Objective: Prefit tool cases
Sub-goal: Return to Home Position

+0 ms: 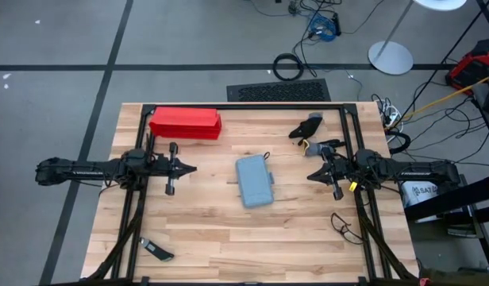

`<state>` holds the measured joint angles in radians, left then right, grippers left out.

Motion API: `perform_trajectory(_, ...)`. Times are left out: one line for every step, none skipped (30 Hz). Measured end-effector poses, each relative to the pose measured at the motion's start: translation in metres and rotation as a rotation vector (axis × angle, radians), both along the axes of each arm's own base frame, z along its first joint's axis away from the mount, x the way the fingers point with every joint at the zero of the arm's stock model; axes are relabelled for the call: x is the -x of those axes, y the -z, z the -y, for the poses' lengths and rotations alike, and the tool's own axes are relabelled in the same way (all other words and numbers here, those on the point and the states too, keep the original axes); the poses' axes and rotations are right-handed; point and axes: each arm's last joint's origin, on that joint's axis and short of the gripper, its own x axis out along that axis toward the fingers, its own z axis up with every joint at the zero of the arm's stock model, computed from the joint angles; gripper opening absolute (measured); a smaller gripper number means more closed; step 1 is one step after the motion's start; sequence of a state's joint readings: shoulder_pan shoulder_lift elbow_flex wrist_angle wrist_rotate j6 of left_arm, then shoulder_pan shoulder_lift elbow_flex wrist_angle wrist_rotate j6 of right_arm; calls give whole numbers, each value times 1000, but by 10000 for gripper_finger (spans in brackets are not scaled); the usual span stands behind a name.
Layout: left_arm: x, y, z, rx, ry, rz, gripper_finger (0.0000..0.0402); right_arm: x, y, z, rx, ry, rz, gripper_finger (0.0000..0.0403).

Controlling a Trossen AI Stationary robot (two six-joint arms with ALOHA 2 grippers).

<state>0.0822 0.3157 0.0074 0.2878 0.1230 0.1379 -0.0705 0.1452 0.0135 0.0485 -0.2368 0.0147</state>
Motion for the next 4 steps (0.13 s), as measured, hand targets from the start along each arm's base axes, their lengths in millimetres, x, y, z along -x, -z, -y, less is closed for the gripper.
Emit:
perform_trajectory(0,0,0,0,0,0,0,0,0,0,0,0,0,0)
perform_trajectory(0,0,0,0,0,0,0,0,0,0,0,0,0,0)
perform_trajectory(0,0,0,0,0,0,0,0,0,0,0,0,0,0)
perform_trajectory(0,0,0,0,0,0,0,0,0,0,0,0,0,0)
